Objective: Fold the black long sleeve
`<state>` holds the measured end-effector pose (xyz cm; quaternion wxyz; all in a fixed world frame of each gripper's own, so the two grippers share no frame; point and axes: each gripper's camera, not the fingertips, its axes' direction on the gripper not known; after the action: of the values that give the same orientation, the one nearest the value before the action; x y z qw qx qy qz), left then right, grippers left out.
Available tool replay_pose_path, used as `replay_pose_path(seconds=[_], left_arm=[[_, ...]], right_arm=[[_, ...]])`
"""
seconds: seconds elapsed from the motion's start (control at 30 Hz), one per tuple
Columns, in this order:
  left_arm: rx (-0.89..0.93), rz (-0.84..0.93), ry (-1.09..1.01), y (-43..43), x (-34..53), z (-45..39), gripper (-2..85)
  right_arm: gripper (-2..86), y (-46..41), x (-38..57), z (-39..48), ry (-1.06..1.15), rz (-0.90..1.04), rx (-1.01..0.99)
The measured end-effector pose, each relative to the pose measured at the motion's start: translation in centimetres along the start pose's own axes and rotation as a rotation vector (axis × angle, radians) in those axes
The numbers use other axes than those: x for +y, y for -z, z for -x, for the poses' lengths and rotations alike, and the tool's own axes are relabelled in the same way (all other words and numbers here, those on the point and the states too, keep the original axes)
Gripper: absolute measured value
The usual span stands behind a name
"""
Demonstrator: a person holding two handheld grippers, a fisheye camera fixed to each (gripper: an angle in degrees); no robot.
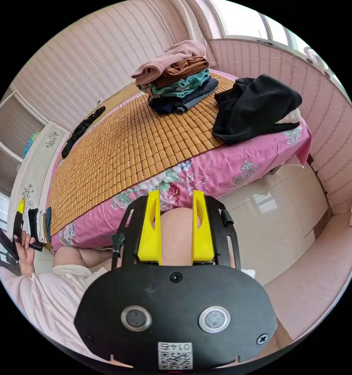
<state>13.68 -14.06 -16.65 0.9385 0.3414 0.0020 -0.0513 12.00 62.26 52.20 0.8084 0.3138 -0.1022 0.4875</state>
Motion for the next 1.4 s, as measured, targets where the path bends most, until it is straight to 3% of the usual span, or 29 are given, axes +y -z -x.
replay_pose_path(seconds=[0.23,0.53,0.63,0.9,1.07,1.17,1.27,1.4], left_arm=[[0.102,0.123,-0.11,-12.8,-4.8,-5.2,8.4],[0.299,0.251,-0.362,-35.8,-12.8,-12.8,10.0],[0.314,0.335,-0.346,-45.9,-16.8,-14.7,9.2],[0.377,0.537,-0.043,-65.1,-21.5,-17.9,9.6],[0.562,0.578,0.219,-68.5,-20.6,-16.3,9.1],[0.754,0.411,0.395,-66.3,-20.6,-14.0,7.8],[0.768,0.34,0.499,-64.3,-20.1,-12.4,8.4],[0.694,0.599,0.45,-64.9,-17.2,-14.4,11.7]], right_arm=[[13.1,-5.3,-3.5,-3.6,0.044,-0.044,0.136],[11.7,-17.9,-8.5,-10.1,-0.082,0.123,0.162],[2.6,-19.3,-6.9,-12.8,-0.167,0.088,0.137],[0.6,-19.3,-0.2,-16.0,-0.152,-0.05,-0.151],[0.6,-16.9,2.2,-16.0,-0.058,-0.107,-0.202],[0.5,-15.6,3.2,-15.6,-0.018,-0.125,-0.156],[0.5,-15.5,4.1,-15.2,0.01,-0.125,-0.153],[0.5,-15.4,5.5,-13.0,0.109,-0.114,-0.263]])
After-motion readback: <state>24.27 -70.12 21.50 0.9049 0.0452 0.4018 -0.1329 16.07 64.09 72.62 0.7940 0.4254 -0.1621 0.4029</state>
